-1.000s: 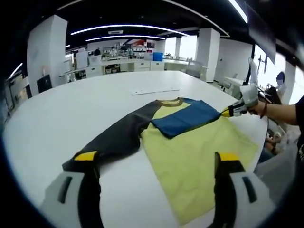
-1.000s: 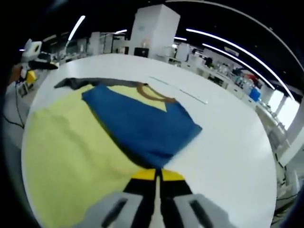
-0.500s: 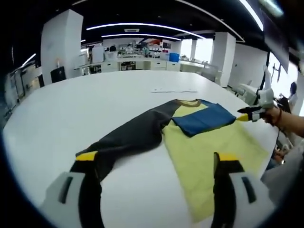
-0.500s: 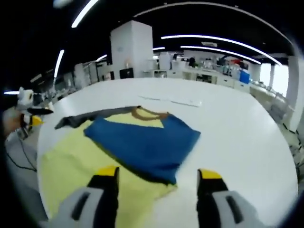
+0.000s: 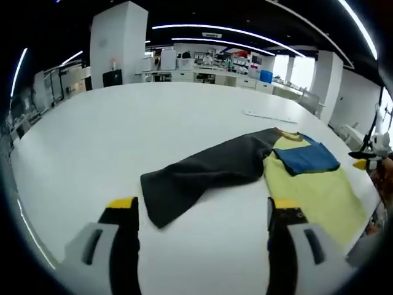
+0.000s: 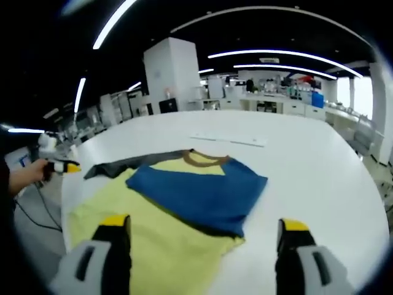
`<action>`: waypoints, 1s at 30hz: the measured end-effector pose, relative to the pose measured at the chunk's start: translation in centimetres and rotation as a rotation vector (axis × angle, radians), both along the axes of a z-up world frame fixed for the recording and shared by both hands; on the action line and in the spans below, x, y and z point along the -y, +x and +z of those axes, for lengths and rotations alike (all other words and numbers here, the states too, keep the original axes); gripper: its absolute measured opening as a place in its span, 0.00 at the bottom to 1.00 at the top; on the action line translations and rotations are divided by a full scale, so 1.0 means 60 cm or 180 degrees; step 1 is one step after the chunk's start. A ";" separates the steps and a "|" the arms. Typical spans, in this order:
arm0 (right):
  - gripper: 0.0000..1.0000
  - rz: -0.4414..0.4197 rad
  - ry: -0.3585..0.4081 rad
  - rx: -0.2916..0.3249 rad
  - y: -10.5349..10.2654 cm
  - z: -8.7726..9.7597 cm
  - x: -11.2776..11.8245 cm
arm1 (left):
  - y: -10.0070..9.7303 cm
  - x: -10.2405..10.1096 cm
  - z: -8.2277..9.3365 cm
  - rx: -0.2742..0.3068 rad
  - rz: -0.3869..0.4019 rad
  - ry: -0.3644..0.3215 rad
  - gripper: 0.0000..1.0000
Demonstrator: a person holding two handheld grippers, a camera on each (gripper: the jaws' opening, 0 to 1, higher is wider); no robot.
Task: Fold the garment on the visible template until the final outline fits inside the template.
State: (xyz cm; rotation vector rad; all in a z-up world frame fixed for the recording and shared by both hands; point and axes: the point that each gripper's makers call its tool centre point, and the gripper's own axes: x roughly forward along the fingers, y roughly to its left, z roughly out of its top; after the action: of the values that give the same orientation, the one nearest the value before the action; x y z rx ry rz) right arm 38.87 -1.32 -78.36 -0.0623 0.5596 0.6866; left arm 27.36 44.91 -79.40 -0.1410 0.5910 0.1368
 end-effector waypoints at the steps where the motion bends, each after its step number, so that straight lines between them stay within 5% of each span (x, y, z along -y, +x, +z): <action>1: 1.00 0.0013 -0.0015 -0.0001 -0.005 0.000 0.000 | -0.002 -0.007 -0.007 -0.0036 0.0068 -0.0033 0.74; 12: 0.99 -0.0032 -0.0063 0.0035 -0.030 0.008 0.011 | -0.012 -0.071 -0.051 -0.0047 0.0740 0.0043 0.39; 22: 0.99 -0.0110 -0.0066 0.0076 -0.054 0.021 0.025 | -0.006 -0.078 -0.064 -0.0044 0.0901 0.0115 0.22; 30: 0.99 -0.0203 0.0005 0.0031 -0.070 0.021 0.031 | -0.014 -0.071 -0.075 -0.0092 0.1098 -0.0030 0.13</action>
State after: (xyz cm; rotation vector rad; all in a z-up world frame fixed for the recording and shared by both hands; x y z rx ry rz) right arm 34.67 -3.16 -77.08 -0.0462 0.5494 0.6243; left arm 26.50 49.16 -83.89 -0.2499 0.5927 0.4709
